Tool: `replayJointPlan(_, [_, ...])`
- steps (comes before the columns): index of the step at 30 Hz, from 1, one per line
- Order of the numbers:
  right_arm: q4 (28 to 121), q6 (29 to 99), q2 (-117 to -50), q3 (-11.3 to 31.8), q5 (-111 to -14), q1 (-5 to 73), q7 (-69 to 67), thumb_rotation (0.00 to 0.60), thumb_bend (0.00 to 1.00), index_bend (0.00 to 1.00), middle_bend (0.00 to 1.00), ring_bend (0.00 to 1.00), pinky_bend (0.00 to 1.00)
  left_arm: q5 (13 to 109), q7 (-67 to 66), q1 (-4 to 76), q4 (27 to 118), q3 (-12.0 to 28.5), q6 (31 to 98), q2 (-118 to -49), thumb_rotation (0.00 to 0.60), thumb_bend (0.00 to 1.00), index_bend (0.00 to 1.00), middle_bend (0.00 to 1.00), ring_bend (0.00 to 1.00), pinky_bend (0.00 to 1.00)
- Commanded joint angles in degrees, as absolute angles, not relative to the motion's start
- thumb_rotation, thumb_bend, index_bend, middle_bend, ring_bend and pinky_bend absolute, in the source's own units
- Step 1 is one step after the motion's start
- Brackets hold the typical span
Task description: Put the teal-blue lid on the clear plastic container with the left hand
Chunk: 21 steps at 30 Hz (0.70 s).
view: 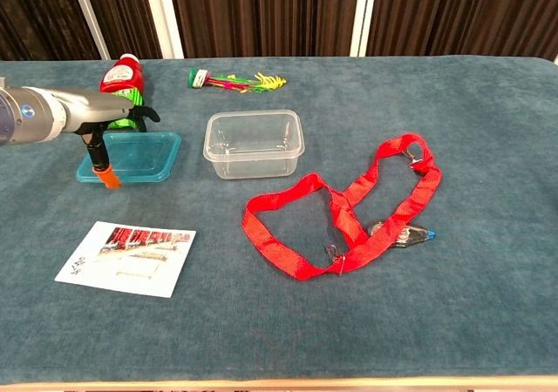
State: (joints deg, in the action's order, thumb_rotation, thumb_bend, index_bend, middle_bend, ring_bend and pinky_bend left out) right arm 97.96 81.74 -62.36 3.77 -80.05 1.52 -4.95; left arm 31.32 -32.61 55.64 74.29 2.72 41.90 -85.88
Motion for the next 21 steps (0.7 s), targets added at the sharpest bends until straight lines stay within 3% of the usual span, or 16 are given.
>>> replayJointPlan(1, [97.96,81.72,-62.37,3.79,-80.01,1.52,-4.97,0.600,0.39,0.06,0.04,0.02,0.00,30.66,-32.95,55.94,76.61,2.97,42.81,-84.14,0.600,0.21,0.05,0.40,0.02,0.00])
replayJointPlan(12, [98.10,81.78,-62.36,3.85,-79.98,1.49,-5.16,0.600,0.39,0.06,0.04,0.02,0.00,23.59,-36.06,60.15,88.50,5.48,45.59,-76.51,0.600,0.21,0.05,0.39,0.02,0.00])
replayJointPlan(21, [98.21,81.75,-62.33,3.97,-79.68,1.44,-5.43,0.600,0.39,0.06,0.04,0.02,0.00,13.02,-43.75,67.56,92.94,7.03,50.94,-74.81,0.600,0.21,0.05,0.38,0.02,0.00])
